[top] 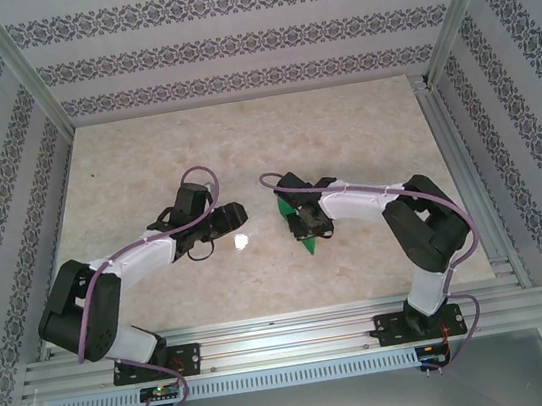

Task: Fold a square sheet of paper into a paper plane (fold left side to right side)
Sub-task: Move the paper plane to the center of the table.

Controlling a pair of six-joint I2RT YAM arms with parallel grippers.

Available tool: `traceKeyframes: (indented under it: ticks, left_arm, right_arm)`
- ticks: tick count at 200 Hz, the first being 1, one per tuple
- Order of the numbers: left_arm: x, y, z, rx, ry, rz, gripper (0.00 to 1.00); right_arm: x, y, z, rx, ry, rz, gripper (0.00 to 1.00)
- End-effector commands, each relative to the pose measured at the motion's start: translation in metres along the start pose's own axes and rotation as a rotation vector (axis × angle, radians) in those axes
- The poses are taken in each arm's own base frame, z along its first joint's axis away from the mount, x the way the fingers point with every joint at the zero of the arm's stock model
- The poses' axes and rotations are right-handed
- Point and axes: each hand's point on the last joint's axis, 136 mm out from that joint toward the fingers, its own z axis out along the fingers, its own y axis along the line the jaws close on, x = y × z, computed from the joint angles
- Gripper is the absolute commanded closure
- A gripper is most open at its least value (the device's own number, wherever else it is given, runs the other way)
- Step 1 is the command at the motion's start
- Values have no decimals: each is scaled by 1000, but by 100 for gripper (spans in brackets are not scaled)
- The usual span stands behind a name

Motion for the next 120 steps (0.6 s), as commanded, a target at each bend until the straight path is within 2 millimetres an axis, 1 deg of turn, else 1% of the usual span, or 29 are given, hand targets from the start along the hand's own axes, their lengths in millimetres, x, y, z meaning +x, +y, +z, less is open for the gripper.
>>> traceKeyframes:
  ticks: [1,35,50,70,83,96,108,120]
  left_arm:
    - [1,8,1,-13,10,2,31]
    - [1,5,0,-4,14,14,31]
    - [1,5,0,-4,14,16,31]
    - [1,3,-1,2,16,19,31]
    - [1,3,-1,2,14,21,31]
    - [1,2,-2,4,13,21,31]
    - [1,3,-2,1,16,20,31]
    - [2,3,-2,1,18,21,31]
  right_arm:
    - [-9,-1,0,11,-8,-6,85]
    - [-13,-2,-13,-6,-31,-22,94]
    - [-15,-2,-17,-20,-29,-34,96]
    - [-17,-2,-23,-13,-26,-50,95]
    - [-16,0,-20,-35,-24,-44,94]
    - [-13,3,-12,-70,-4,-25,93]
    - [-8,3,-3,-75,25,-14,92]
    - [-4,1,4,-64,52,-9,89]
